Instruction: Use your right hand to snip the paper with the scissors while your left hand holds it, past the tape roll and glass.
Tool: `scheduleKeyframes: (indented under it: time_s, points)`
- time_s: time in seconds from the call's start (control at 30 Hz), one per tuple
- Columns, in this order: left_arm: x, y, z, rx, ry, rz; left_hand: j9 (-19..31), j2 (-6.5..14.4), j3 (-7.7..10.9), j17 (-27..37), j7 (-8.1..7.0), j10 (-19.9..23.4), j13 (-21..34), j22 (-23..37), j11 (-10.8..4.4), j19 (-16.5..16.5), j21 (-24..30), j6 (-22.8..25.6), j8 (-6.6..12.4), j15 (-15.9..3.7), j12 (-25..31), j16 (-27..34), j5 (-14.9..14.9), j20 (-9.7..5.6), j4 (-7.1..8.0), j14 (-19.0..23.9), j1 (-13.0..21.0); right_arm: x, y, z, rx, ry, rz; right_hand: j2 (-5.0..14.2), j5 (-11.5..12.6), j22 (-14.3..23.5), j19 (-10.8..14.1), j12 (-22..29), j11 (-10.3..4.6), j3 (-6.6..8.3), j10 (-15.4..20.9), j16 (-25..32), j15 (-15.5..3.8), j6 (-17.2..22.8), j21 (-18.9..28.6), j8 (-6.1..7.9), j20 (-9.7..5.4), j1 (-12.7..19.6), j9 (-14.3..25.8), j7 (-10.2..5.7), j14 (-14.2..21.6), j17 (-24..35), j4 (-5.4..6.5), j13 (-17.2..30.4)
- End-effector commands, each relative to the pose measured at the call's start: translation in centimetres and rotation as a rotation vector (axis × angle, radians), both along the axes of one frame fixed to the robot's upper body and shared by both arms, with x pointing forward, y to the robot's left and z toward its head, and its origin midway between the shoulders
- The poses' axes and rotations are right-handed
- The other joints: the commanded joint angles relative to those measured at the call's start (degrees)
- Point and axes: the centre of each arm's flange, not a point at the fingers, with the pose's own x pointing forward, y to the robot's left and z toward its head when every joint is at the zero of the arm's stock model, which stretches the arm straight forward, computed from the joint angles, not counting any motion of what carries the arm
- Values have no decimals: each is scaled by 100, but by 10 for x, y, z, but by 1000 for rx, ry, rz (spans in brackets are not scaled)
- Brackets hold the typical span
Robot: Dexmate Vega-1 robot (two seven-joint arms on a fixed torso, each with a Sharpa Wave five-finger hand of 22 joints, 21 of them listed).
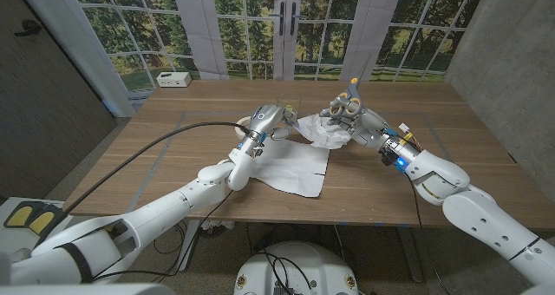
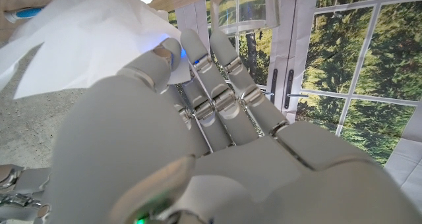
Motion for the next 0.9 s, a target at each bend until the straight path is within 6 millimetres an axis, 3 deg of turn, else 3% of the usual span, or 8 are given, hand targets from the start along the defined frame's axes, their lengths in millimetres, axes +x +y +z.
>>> scheduleKeyframes:
  time_s: [0.03,0.27,0.53,0.67,0.7,0.77,0.87,0.9]
  points:
    - [0,1,0,1,-2,5,25,-12,44,18,-18,200,350,-6,-161,-32,39,-12,45,-6,15,26,0,-235,20,32,-37,3,2,-2,16,1,17,14,-51,43,72,-185,-175,1917,83,-77,-409,-46,150,62,-414,-259,324,77,-137,-51,1567,-46]
    - [0,1,1,3,-1,5,35,-16,49,18,-23,200,354,-7,-162,-41,56,-13,52,-7,16,23,1,-233,17,27,-36,4,0,-4,20,2,13,-8,-83,46,59,-234,-216,1978,16,-120,-283,-144,212,111,-389,-476,565,121,-214,-76,1569,-54]
    - [-1,0,1,3,-6,6,41,-15,57,18,-30,197,356,-9,-161,-54,84,-17,57,-7,13,24,1,-229,17,27,-38,1,-1,-2,12,-12,6,-5,-82,46,-21,-276,-278,2057,-63,-149,-344,-202,238,144,-431,-517,729,192,-293,-85,1493,-53]
    - [-1,-1,1,5,-6,7,40,-15,62,17,-22,196,357,-10,-162,-60,99,-10,62,-7,12,23,1,-228,16,26,-39,-1,-2,0,-22,-36,-10,-10,-69,53,-105,-197,-461,2106,137,-146,-458,-380,275,143,-533,-624,942,116,-320,-83,1504,-32]
    - [-2,-1,1,5,-7,8,34,-14,63,17,-20,195,356,-10,-161,-61,102,-6,60,-6,11,23,1,-227,17,26,-40,-1,-2,1,-18,-30,-17,-10,-66,54,-110,-188,-450,2114,156,-145,-495,-410,283,142,-536,-638,976,102,-322,-82,1502,-27]
    - [-2,-1,1,6,-7,8,38,-12,66,16,-31,194,357,-11,-161,-67,109,-13,60,-5,10,23,1,-226,19,27,-44,-1,-2,1,-23,-32,-12,-19,-51,42,-100,3,-545,2141,547,-97,-608,-540,304,150,-597,-747,1168,82,-226,-79,1509,44]
    - [-2,-1,1,9,-8,11,43,-14,69,18,-26,197,360,-12,-161,-72,120,-8,67,-7,13,25,1,-227,17,29,-43,-1,-2,2,-24,-34,-23,-19,-46,37,-89,42,-549,2156,576,-83,-656,-588,311,152,-618,-784,1249,60,-195,-77,1503,87]
    - [-2,-1,1,9,-8,11,43,-14,70,19,-23,197,361,-12,-161,-72,121,-4,69,-7,14,26,1,-227,17,30,-43,-1,-2,2,-22,-35,-23,-21,-40,30,-92,180,-636,2184,807,-72,-676,-604,310,171,-635,-831,1351,60,-181,-74,1498,162]
